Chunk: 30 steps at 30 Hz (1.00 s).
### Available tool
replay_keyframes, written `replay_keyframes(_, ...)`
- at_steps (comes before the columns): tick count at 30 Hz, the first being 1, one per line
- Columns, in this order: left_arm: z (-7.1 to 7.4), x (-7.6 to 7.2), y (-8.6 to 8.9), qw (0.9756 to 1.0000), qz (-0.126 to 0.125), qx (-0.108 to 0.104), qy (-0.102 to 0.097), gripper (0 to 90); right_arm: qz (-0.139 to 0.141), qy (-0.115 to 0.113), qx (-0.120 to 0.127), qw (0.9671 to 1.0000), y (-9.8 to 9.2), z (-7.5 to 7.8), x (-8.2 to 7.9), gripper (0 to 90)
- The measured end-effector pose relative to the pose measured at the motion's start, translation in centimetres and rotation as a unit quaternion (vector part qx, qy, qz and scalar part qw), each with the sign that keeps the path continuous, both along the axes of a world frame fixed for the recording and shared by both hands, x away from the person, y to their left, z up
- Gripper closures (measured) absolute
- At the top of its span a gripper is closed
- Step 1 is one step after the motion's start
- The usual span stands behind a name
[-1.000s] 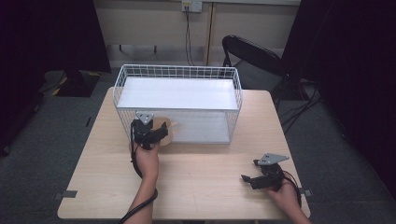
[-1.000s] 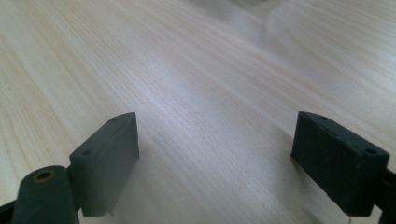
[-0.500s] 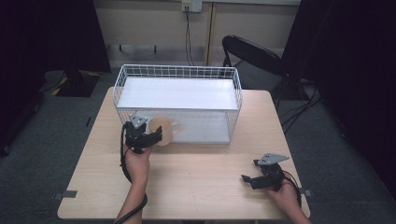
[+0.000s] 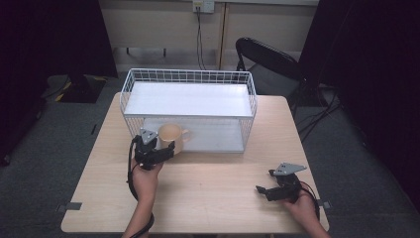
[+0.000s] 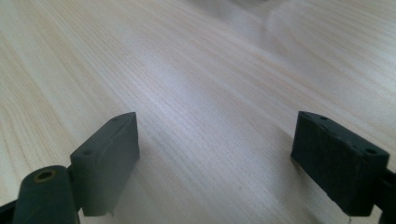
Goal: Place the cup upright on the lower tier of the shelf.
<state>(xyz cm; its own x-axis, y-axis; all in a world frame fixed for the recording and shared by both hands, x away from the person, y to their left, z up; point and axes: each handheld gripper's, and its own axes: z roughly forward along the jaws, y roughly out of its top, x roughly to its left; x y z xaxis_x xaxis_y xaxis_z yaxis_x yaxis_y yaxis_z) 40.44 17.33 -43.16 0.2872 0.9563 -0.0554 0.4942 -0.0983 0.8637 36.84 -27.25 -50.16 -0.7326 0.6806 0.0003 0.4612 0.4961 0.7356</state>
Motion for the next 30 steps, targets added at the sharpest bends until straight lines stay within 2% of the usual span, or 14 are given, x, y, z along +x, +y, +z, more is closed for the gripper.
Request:
replay_keyframes(7,-0.7,0.4,-0.1,0.9999,0.007,-0.007,0.004,24.5,0.000,0.000,0.000,1.0000,0.0,0.0,0.0,14.2)
replay_keyframes(8,-0.8,0.4,-0.1,0.9999,0.006,-0.001,0.008,24.7,0.000,0.000,0.000,1.0000,0.0,0.0,0.0,14.3)
replay_keyframes(18,-1.7,1.3,-0.9,0.9998,0.011,0.004,0.017,25.8,0.000,0.000,0.000,1.0000,0.0,0.0,0.0,14.2)
replay_keyframes(27,-2.2,1.9,-1.2,0.9994,0.015,0.005,0.030,35.1,0.000,0.000,0.000,1.0000,0.0,0.0,0.0,14.3)
replay_keyframes(30,-2.2,2.1,-1.3,0.9994,0.017,0.008,0.029,38.9,0.000,0.000,0.000,1.0000,0.0,0.0,0.0,14.3)
